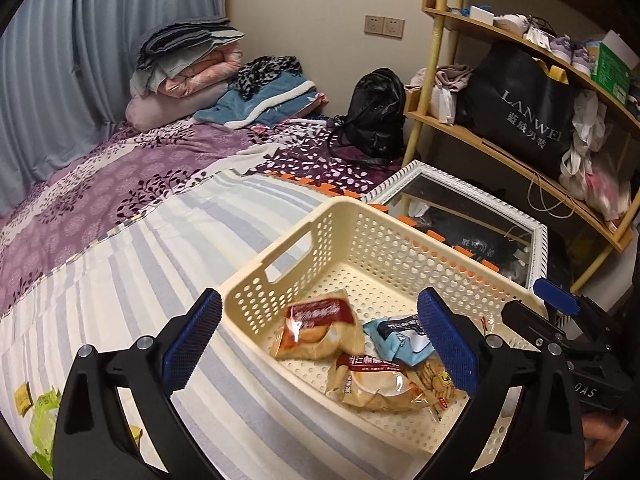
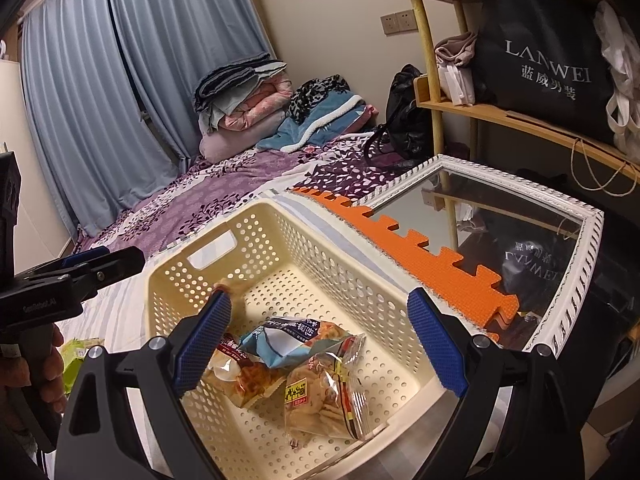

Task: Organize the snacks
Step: 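Open the right tool over the basket while the left tool releases the brown-red bag, then withdraw both tools from the basket back toward the snacks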

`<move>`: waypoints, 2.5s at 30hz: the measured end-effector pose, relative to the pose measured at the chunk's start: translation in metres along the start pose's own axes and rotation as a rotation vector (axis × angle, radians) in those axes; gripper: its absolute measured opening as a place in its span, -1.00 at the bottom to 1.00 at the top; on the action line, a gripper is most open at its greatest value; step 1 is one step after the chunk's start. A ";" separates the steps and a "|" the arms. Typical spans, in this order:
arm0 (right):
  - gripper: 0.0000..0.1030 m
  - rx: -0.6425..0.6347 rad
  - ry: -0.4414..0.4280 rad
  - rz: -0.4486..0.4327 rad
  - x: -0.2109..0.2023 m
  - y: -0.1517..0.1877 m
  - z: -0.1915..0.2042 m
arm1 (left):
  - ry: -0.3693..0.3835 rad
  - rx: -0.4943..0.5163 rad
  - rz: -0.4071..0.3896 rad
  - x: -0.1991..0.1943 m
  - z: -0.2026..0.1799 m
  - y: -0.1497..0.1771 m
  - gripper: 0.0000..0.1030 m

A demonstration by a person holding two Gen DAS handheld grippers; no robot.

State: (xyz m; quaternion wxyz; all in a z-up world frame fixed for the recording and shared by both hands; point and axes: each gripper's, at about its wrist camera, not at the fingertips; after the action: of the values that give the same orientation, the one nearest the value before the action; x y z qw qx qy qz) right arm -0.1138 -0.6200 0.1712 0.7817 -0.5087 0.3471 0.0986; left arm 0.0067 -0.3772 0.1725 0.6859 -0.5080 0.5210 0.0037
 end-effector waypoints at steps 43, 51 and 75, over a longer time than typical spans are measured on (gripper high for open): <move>0.90 -0.201 -0.174 -0.005 -0.020 0.005 0.118 | -0.132 -0.206 -0.052 -0.072 0.109 0.054 0.93; 0.90 -0.269 -0.240 0.015 -0.021 0.016 0.153 | -0.174 -0.268 -0.055 -0.092 0.141 0.077 0.93; 0.90 -0.463 -0.361 0.185 0.007 0.072 0.246 | -0.383 -0.498 0.003 -0.146 0.246 0.182 0.94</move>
State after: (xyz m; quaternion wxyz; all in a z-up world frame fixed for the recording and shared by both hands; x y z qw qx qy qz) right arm -0.0363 -0.3760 0.1733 0.6817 -0.6139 0.2158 0.3343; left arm 0.0179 -0.0406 0.1368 0.6259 -0.6497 0.3661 0.2281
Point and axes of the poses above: each gripper's, at about its wrist camera, not at the fingertips, and x roughly the way its jaws point, z to its left, y to its underside, and after that the axes turned 4 degrees about z, right-handed
